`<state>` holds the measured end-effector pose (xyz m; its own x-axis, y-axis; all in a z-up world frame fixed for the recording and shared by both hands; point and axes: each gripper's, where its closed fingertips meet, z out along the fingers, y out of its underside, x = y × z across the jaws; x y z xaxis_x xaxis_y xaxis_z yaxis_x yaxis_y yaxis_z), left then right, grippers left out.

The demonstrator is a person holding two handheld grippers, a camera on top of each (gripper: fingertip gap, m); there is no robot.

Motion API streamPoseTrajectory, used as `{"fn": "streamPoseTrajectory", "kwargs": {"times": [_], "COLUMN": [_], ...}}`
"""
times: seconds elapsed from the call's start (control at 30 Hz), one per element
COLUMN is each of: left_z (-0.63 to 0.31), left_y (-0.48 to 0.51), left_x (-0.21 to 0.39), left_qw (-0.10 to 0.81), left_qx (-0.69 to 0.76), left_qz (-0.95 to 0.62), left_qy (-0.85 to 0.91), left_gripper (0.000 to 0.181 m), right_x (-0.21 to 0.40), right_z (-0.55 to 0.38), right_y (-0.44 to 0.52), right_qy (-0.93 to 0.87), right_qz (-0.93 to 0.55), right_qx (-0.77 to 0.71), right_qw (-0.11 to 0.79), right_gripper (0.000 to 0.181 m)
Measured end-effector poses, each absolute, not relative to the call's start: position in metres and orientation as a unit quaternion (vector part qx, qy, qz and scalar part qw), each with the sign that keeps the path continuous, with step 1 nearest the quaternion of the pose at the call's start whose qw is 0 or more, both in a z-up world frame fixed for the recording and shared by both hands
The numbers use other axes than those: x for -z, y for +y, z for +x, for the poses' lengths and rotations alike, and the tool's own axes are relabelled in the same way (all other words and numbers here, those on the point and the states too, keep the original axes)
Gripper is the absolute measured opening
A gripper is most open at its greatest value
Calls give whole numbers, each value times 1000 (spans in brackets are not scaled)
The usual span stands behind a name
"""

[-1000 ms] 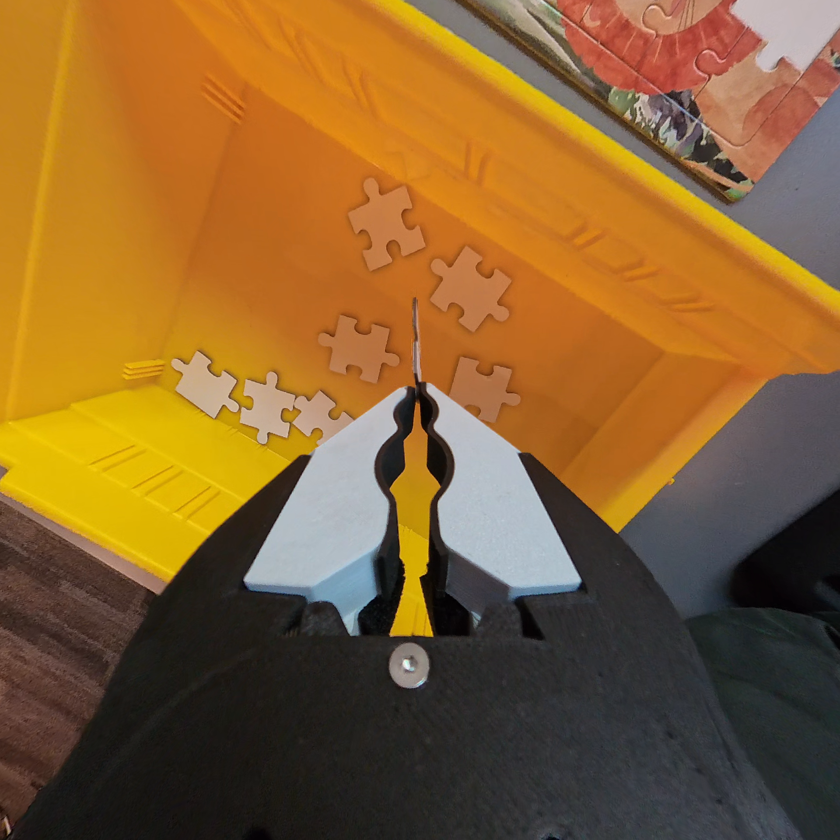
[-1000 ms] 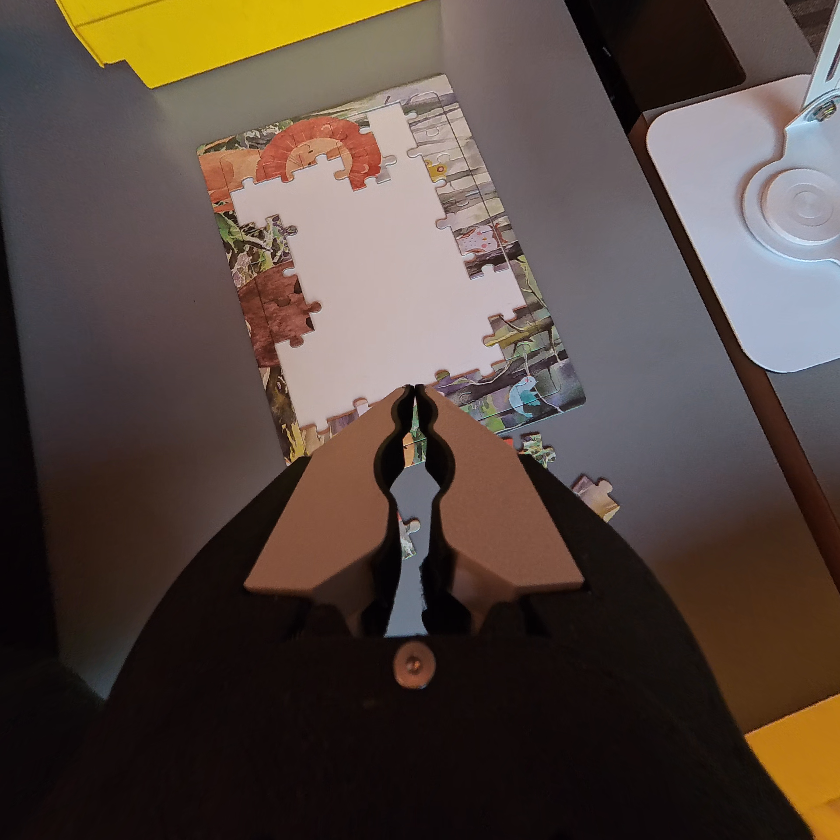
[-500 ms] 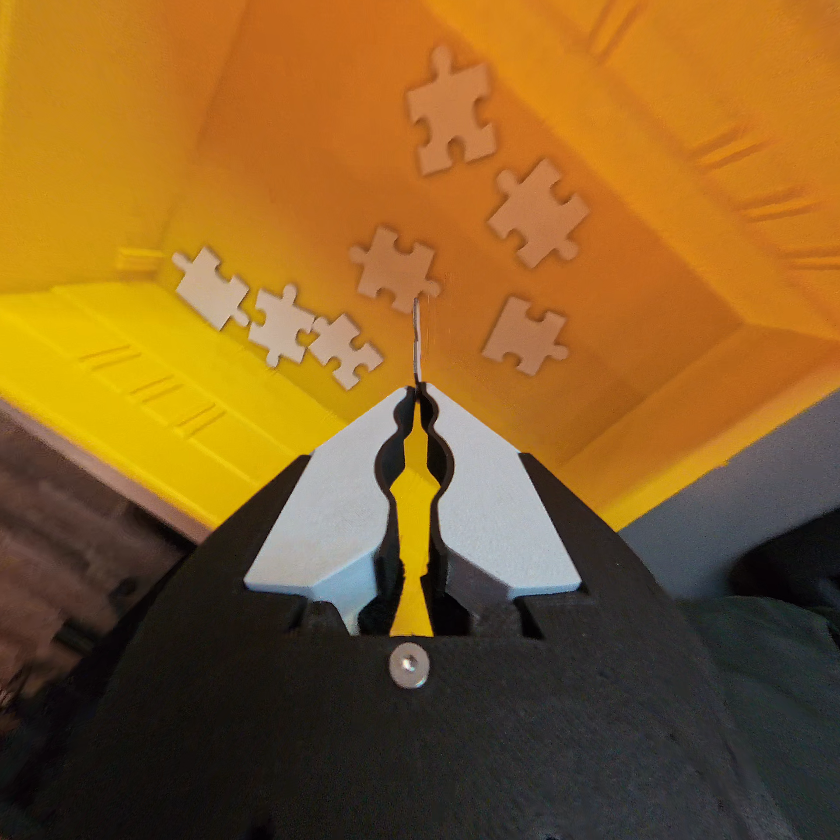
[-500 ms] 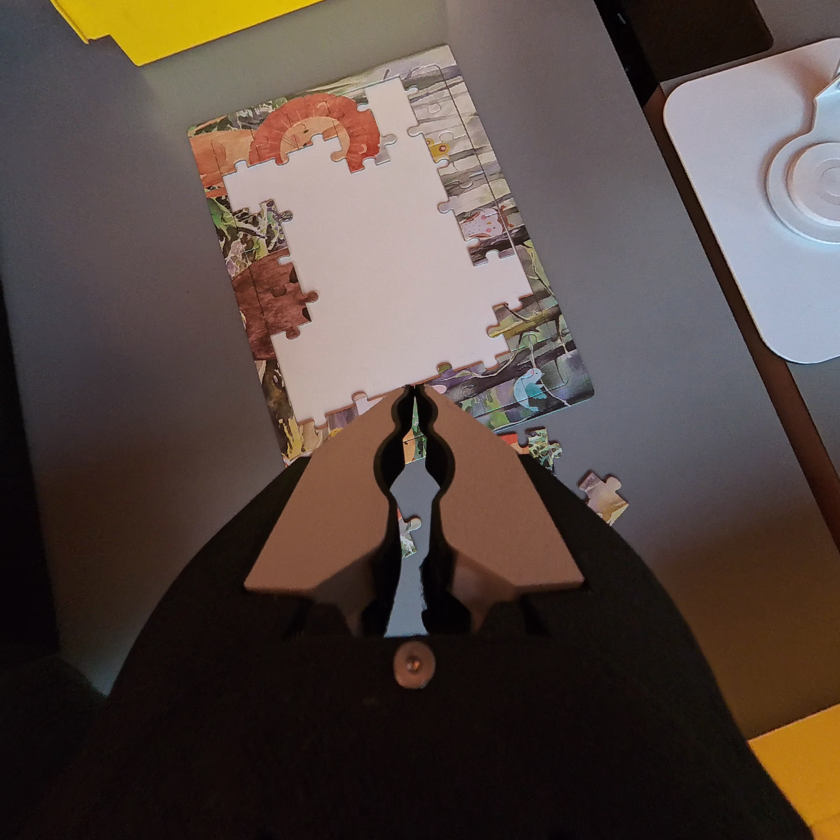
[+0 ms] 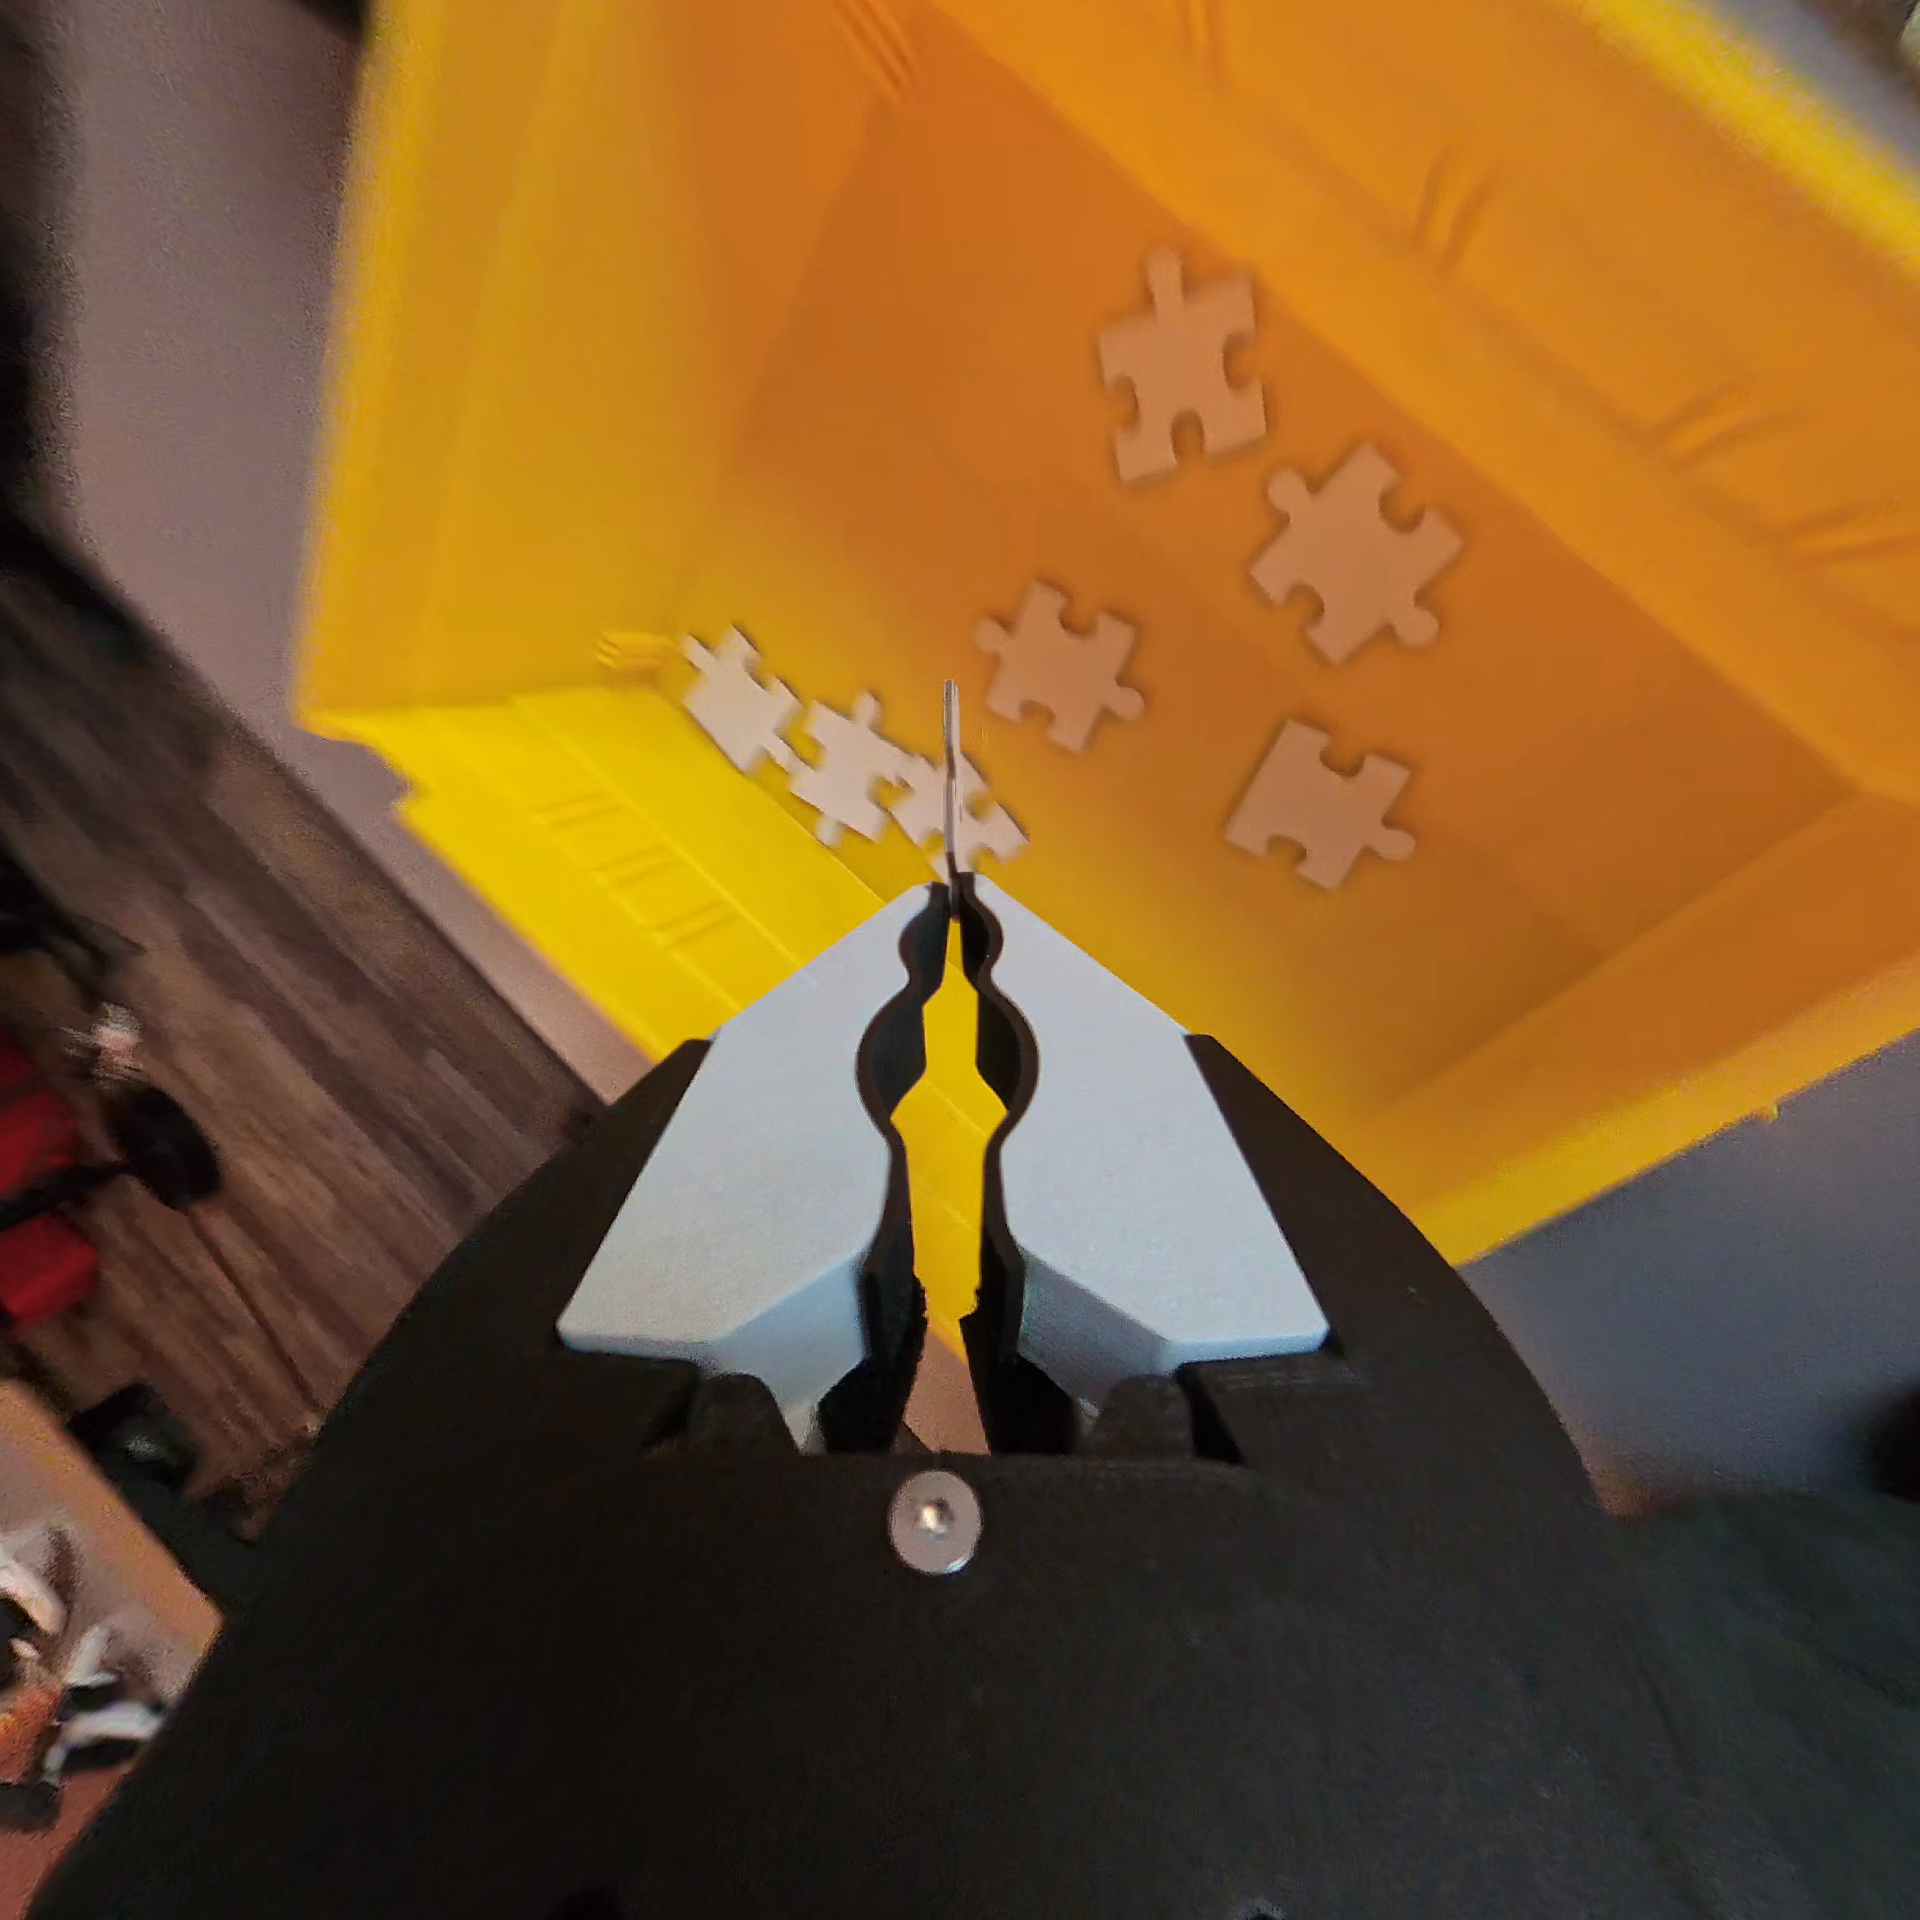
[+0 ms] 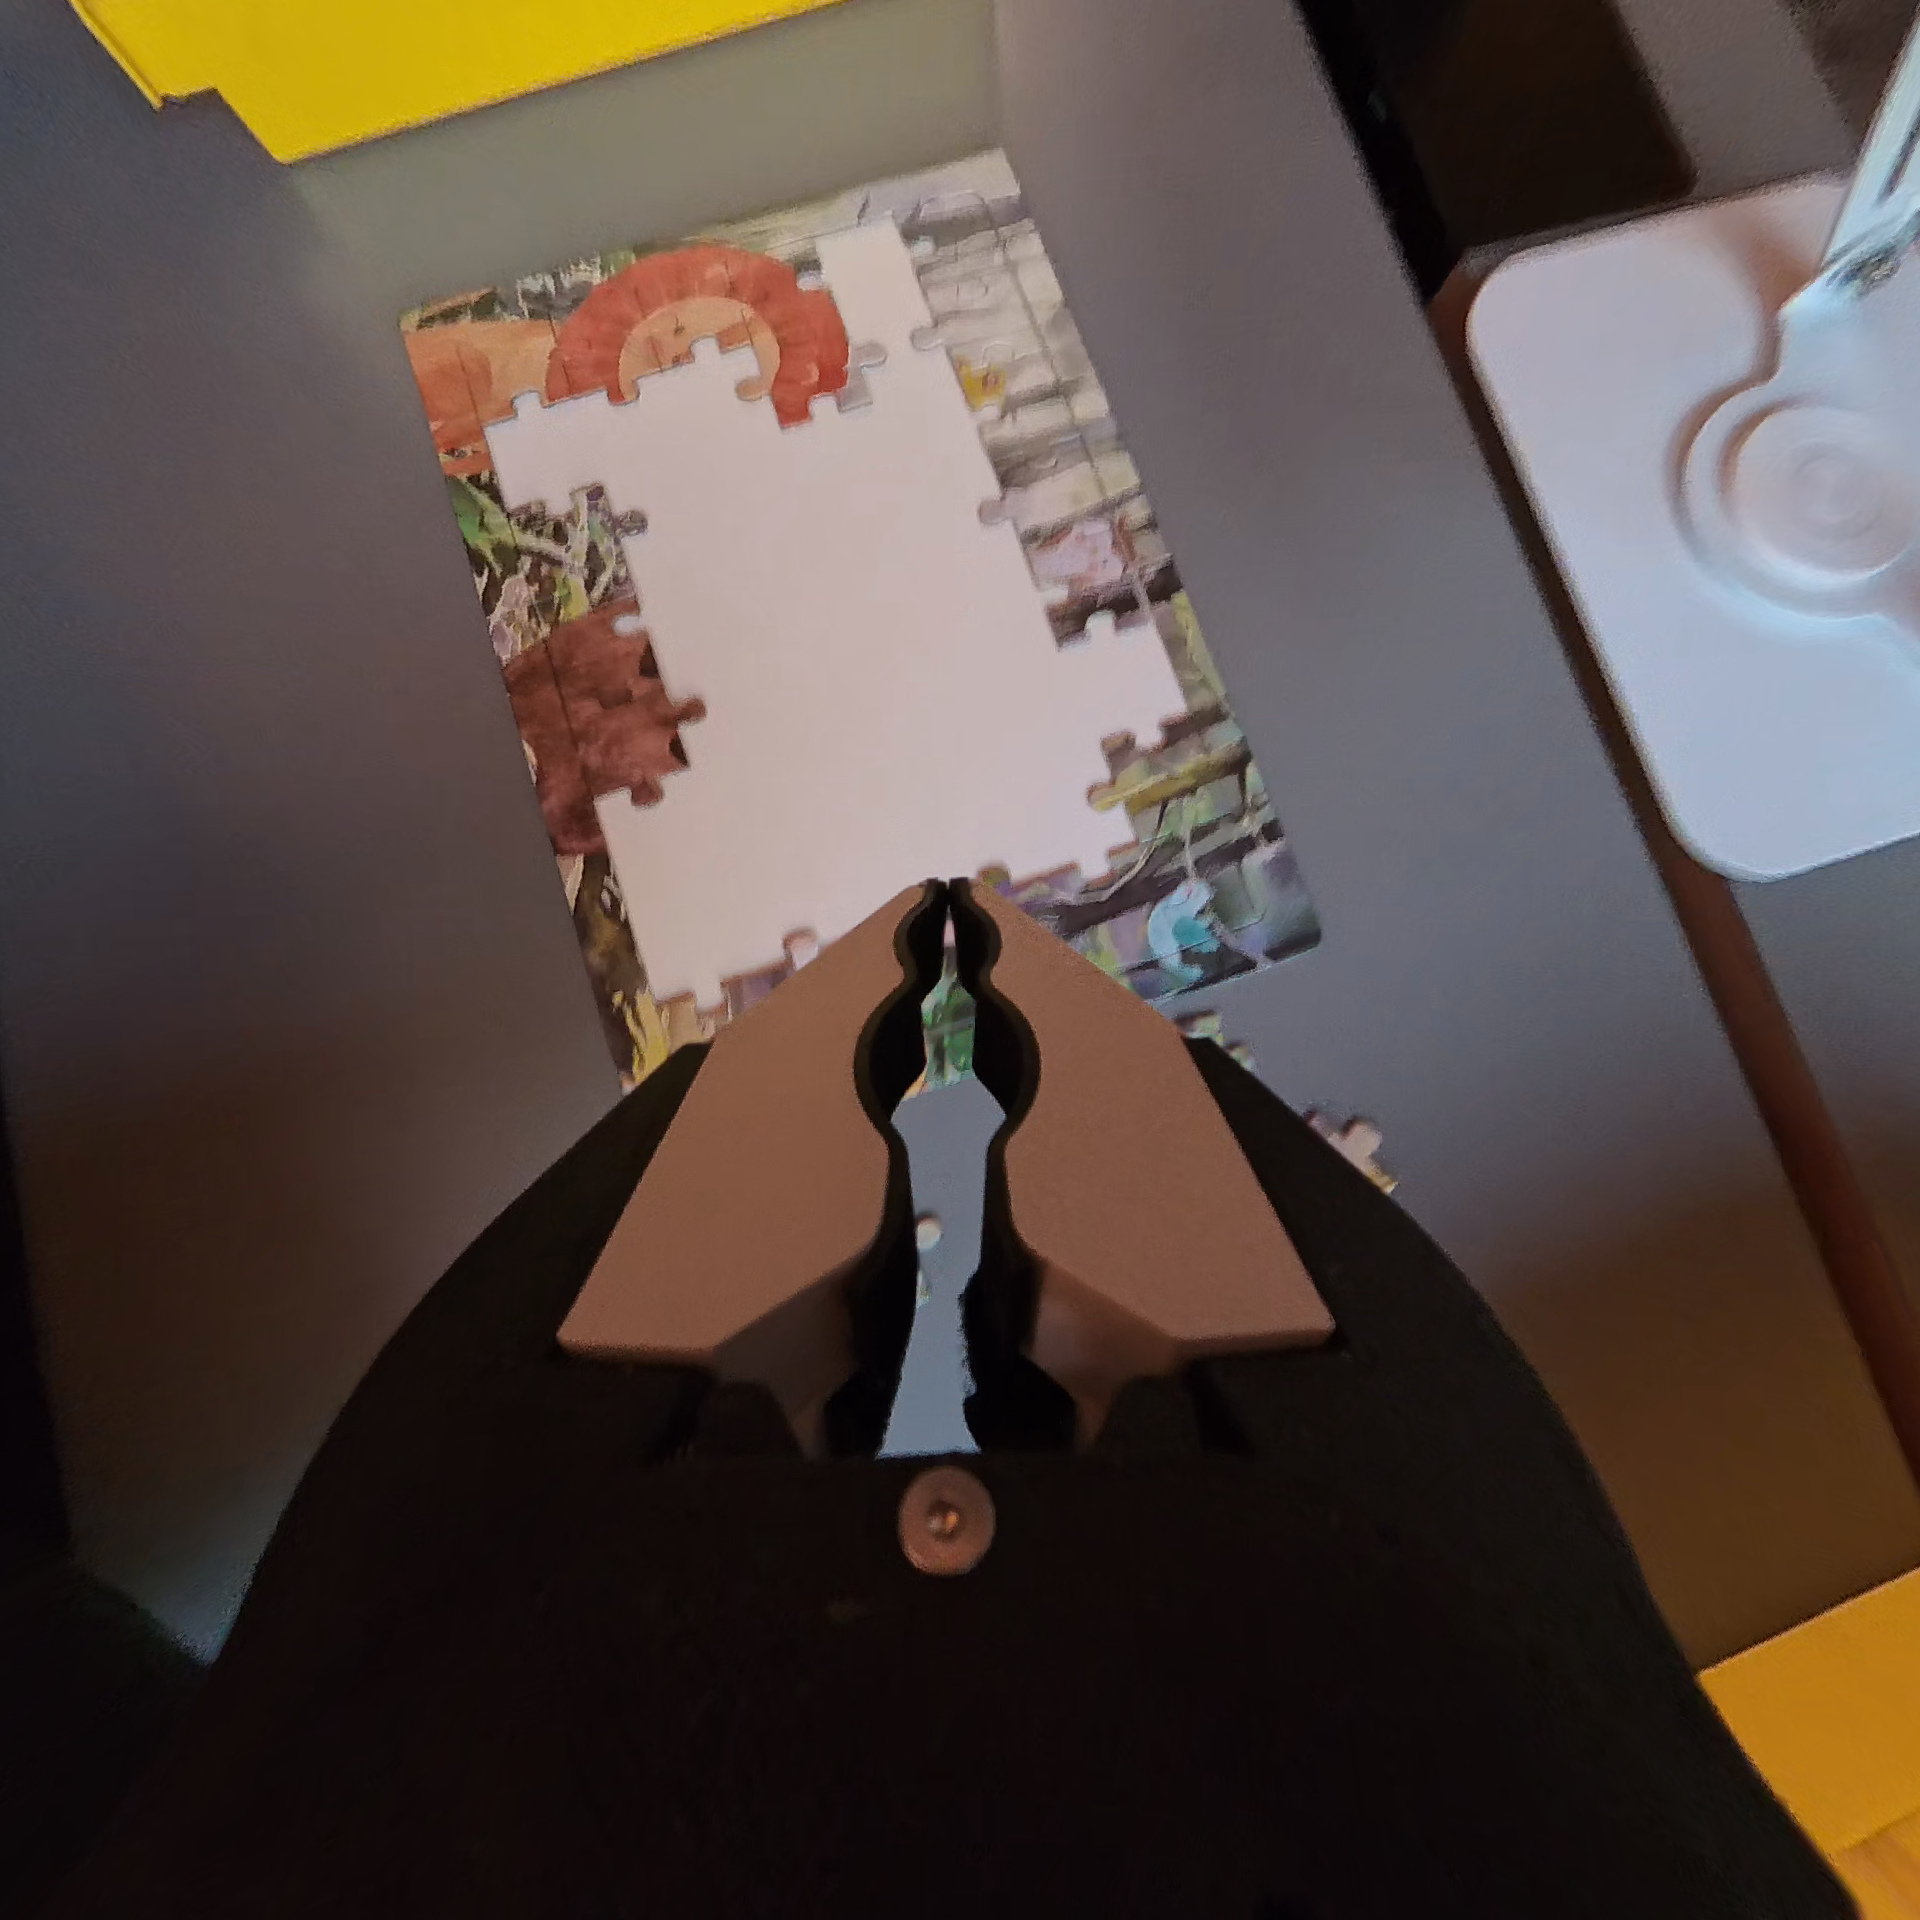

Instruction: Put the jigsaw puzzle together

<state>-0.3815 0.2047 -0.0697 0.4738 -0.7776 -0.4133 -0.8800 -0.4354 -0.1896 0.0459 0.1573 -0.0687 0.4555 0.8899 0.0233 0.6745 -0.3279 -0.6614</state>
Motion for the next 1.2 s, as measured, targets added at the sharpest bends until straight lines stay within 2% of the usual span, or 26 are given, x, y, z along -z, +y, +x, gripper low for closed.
{"fn": "streamPoseTrajectory", "kwargs": {"times": [0.07, 0.17, 0.27, 0.5, 0.6, 0.7, 0.83, 0.9, 1.07, 1.1, 1.17, 1.2], "left_z": [-355, -291, -237, -172, -162, -154, -151, -151, -148, -148, -152, -157], "left_y": [214, 200, 173, 136, 129, 126, 124, 123, 118, 115, 115, 116], "left_x": [31, -18, -38, -36, -31, -28, -28, -29, -37, -41, -52, -56], "left_qw": [300, 446, 519, 543, 535, 541, 547, 550, 579, 593, 610, 611], "left_qx": [-151, -172, -246, -344, -371, -374, -379, -374, -339, -316, -269, -244], "left_qz": [-786, -644, -490, -341, -320, -309, -298, -300, -310, -319, -364, -393], "left_qy": [520, 598, 656, 686, 688, 687, 685, 684, 673, 669, 651, 643], "left_gripper": [0, 0, 0, 0, 0, 0, 0, 0, 0, 2, 38, 50], "right_x": [46, -11, -32, -41, -47, -36, -28, -29, -42, -46, -53, -57], "right_z": [24, -27, -84, -129, -129, -129, -127, -125, -123, -122, -120, -119], "right_y": [165, 164, 131, 108, 105, 108, 115, 116, 114, 113, 111, 109], "right_qy": [-503, -533, -601, -636, -625, -641, -644, -638, -609, -600, -586, -579], "right_qz": [-764, -664, -544, -384, -350, -348, -347, -339, -306, -294, -270, -258], "right_qx": [-167, -122, -76, 145, 171, 191, 213, 229, 279, 294, 323, 336], "right_qw": [369, 510, 581, 654, 676, 657, 647, 652, 676, 683, 693, 697], "right_gripper": [3, 20, 25, 24, 23, 23, 13, 1, 0, 0, 0, 0]}}
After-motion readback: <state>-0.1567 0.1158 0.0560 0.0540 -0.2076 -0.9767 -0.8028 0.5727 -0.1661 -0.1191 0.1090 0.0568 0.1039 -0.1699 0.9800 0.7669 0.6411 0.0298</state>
